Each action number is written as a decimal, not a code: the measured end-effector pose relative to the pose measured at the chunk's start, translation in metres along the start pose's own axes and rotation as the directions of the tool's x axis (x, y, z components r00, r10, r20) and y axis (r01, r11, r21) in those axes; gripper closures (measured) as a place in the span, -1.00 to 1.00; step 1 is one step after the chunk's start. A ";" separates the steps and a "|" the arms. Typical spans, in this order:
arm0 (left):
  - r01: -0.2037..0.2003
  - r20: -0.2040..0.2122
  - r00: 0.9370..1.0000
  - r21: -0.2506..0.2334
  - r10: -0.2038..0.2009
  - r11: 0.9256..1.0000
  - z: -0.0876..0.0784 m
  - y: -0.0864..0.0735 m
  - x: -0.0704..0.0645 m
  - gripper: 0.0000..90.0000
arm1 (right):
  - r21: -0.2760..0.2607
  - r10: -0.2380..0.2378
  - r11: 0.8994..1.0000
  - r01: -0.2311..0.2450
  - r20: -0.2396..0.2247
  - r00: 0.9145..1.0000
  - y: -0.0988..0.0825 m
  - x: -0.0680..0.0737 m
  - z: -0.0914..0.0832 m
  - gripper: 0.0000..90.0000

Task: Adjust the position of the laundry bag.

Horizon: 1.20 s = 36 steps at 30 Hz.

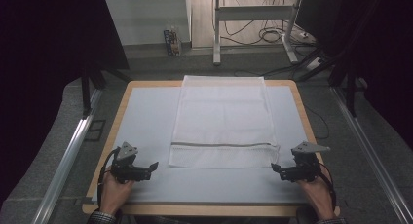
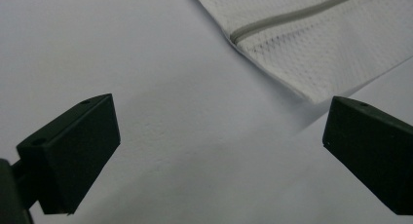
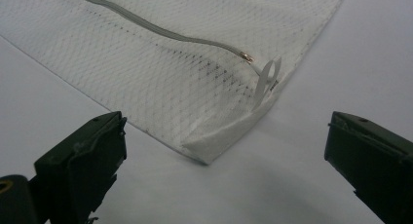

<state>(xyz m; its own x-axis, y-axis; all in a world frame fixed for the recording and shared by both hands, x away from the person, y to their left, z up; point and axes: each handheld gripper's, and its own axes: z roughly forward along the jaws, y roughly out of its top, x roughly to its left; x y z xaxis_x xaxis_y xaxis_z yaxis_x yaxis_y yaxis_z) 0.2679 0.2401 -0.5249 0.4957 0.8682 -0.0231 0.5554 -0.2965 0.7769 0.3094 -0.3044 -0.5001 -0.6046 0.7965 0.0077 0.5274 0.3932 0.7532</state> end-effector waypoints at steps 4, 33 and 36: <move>0.005 0.005 1.000 -0.024 -0.004 1.000 0.000 0.000 -0.001 -0.97 | -0.009 0.006 1.000 -0.006 -0.001 1.000 0.000 0.000 0.001 -1.00; -0.045 0.005 0.999 0.049 0.045 0.998 0.023 0.014 -0.005 -0.92 | 0.014 -0.033 0.999 0.032 0.016 0.999 0.008 0.005 0.015 -0.95; -0.036 0.003 0.999 0.044 0.036 0.998 0.026 0.016 -0.004 -0.92 | -0.001 -0.010 1.000 0.010 -0.004 1.000 0.009 0.005 0.015 -0.96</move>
<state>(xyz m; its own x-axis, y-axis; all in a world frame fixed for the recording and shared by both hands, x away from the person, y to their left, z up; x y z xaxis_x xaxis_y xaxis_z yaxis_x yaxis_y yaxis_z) 0.2919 0.2215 -0.5287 0.5177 0.8556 0.0031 0.5660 -0.3453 0.7486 0.3202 -0.2899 -0.5037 -0.6119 0.7909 0.0030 0.5208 0.4001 0.7541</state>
